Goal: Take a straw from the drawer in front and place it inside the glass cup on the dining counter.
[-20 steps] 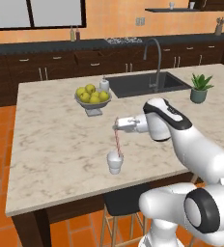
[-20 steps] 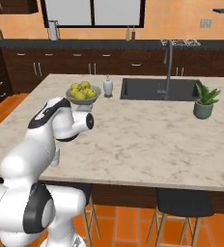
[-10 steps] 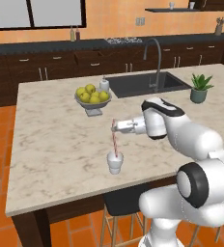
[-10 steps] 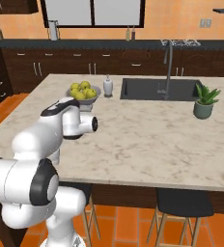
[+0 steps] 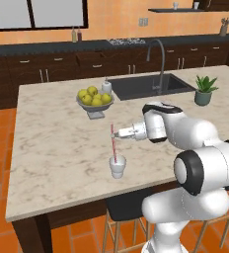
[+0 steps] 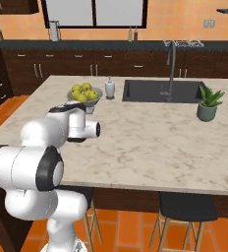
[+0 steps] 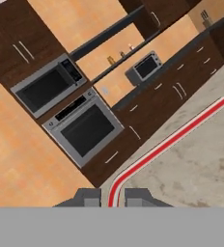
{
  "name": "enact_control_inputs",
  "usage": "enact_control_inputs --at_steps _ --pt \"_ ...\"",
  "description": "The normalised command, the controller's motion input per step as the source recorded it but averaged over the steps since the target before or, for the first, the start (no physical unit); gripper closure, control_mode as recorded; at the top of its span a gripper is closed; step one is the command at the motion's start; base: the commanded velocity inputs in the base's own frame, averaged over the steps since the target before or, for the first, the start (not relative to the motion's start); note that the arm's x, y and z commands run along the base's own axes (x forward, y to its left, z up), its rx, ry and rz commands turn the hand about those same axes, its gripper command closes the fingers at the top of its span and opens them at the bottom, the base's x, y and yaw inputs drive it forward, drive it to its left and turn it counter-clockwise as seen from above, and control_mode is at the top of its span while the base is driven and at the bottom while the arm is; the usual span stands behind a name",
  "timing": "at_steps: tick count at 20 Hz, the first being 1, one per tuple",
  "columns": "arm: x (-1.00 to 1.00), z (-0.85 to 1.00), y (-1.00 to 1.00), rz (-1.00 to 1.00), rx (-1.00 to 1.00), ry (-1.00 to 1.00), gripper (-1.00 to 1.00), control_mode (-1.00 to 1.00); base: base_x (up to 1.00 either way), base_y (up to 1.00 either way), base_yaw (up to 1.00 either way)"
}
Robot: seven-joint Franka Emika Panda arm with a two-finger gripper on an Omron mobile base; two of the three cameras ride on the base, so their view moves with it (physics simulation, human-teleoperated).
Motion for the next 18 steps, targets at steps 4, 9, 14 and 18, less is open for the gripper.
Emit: enact_control_inputs --at_steps 4,9,14,18 --pt "0.25 -0.18 0.0 0.07 0.0 -0.1 1.0 -1.0 0.0 0.0 0.0" --pt "0.14 -0.21 0.0 0.08 0.0 -0.11 1.0 -1.0 0.0 0.0 0.0" --pt "-0.51 -0.15 0.0 0.05 0.08 -0.04 1.0 -1.0 0.0 0.0 0.0" --pt "-0.75 -0.03 0.0 0.01 0.12 -0.04 1.0 -1.0 0.0 0.0 0.0"
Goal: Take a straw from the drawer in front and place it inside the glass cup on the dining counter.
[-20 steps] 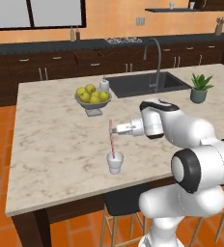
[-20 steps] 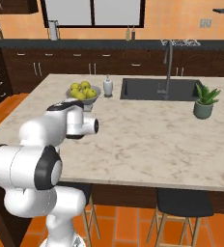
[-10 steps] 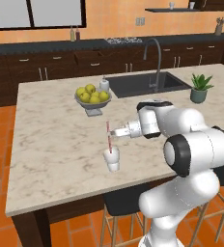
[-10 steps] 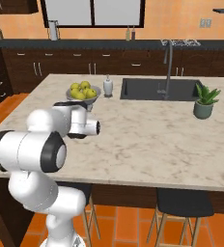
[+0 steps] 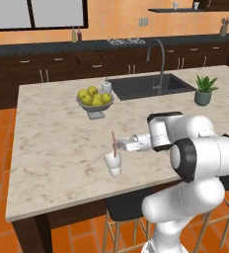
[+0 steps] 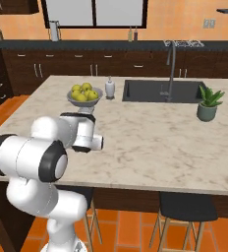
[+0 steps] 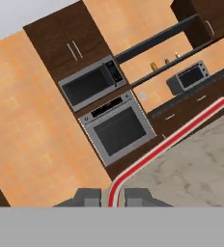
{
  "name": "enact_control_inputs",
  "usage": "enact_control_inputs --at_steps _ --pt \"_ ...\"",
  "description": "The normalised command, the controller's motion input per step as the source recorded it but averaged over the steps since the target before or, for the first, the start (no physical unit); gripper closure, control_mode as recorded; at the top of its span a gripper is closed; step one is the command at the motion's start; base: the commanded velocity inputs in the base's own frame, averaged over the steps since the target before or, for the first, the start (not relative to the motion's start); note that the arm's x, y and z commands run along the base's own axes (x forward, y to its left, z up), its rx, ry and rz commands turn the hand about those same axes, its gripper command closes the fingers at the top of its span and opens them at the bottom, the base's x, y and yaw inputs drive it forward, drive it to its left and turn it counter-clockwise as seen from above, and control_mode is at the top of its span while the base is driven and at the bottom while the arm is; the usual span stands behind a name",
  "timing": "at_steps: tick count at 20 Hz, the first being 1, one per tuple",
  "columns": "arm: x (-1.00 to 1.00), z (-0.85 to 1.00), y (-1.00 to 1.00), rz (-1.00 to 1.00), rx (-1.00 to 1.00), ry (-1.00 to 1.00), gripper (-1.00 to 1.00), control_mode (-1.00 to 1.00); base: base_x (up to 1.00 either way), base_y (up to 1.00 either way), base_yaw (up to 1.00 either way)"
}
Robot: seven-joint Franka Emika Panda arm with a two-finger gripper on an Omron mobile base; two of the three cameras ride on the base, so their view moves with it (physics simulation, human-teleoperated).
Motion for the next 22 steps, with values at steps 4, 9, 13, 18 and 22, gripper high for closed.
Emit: enact_control_inputs --at_steps 4,9,13,18,22 --pt "-0.41 -0.06 0.0 0.0 0.1 -0.02 1.0 -1.0 0.0 0.0 0.0" --pt "0.0 -0.13 -0.11 0.0 0.01 -0.08 1.0 -1.0 0.0 0.0 0.0" --pt "0.04 -0.06 -0.24 0.0 0.0 -0.12 1.0 -1.0 0.0 0.0 0.0" --pt "-0.03 -0.04 -0.09 0.0 0.0 -0.09 -1.0 -1.0 0.0 0.0 0.0" --pt "-0.01 -0.01 0.0 0.0 0.0 -0.01 -1.0 -1.0 0.0 0.0 0.0"
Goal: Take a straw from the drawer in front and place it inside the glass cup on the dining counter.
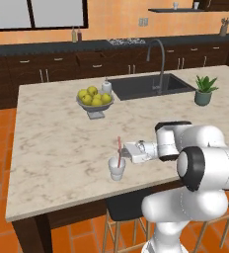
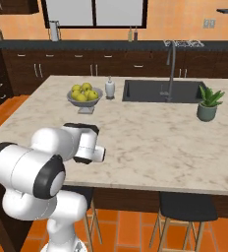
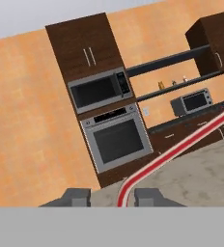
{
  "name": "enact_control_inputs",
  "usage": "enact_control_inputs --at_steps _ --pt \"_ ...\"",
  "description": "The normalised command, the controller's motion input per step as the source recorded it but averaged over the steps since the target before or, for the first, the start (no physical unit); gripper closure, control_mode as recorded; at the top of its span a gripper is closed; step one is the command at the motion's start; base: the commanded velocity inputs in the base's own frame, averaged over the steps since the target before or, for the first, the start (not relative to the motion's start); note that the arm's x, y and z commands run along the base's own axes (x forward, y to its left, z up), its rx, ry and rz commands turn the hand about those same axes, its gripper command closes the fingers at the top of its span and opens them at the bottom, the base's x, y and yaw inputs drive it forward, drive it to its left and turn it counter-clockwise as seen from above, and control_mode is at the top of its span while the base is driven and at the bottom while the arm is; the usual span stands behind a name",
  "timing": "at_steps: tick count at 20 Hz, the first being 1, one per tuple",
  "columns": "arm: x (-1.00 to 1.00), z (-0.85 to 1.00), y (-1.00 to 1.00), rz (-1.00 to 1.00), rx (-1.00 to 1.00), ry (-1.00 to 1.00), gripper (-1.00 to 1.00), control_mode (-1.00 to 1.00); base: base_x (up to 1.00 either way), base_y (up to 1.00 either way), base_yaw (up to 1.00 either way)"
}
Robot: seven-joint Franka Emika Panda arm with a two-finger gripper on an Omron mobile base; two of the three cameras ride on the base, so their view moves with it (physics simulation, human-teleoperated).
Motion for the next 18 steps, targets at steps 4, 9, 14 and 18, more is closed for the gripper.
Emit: enact_control_inputs --at_steps 4,9,14,18 --pt "-0.06 0.03 0.0 0.0 0.0 0.0 -1.0 -1.0 0.0 0.0 0.0" --pt "-0.12 0.12 0.0 0.0 -0.1 0.01 -1.0 -1.0 0.0 0.0 0.0" --pt "-0.02 0.22 0.0 -0.04 -0.18 0.11 -1.0 -1.0 0.0 0.0 0.0" --pt "0.0 0.07 0.0 -0.1 -0.25 0.17 -1.0 -1.0 0.0 0.0 0.0"
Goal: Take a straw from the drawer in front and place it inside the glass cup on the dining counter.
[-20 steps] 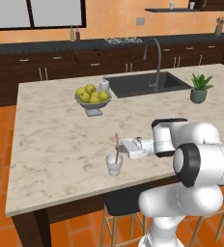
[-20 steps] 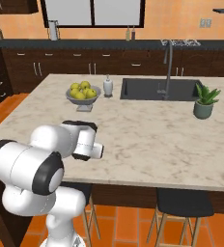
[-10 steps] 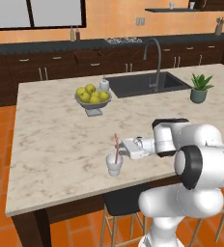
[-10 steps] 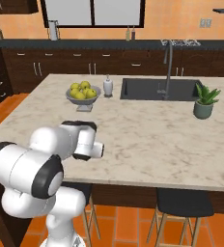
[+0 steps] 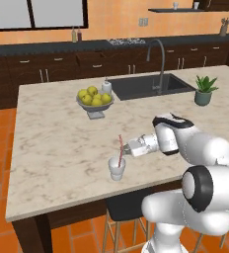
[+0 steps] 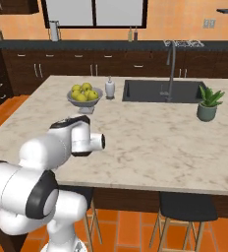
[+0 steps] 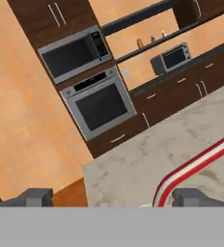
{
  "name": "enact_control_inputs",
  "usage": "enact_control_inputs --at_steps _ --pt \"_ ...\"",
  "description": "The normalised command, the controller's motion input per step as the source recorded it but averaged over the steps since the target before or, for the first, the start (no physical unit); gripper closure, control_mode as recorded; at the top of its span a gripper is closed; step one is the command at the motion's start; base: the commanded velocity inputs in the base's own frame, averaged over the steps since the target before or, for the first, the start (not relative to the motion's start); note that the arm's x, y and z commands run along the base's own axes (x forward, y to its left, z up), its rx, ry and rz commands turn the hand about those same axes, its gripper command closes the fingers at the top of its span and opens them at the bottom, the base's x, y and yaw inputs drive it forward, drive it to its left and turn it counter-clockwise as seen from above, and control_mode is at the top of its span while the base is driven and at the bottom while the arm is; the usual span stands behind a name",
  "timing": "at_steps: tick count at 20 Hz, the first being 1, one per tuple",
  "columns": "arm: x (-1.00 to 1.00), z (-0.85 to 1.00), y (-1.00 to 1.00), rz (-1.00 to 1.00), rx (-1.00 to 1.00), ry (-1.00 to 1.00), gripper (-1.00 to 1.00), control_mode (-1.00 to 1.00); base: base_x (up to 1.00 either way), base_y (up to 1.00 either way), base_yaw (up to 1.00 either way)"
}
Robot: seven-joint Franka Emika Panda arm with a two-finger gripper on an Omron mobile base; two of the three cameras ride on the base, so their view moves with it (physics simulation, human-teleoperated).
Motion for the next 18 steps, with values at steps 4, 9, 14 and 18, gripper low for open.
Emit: enact_control_inputs --at_steps 4,9,14,18 --pt "0.0 0.0 0.0 -0.13 -0.31 0.25 -1.0 -1.0 0.0 0.0 0.0" --pt "0.0 0.0 0.0 -0.11 -0.29 0.33 -1.0 -1.0 0.0 0.0 0.0" --pt "0.0 0.03 0.0 -0.11 -0.24 0.39 -1.0 -1.0 0.0 0.0 0.0" --pt "0.0 0.41 0.01 -0.1 -0.28 0.22 -1.0 -1.0 0.0 0.0 0.0"
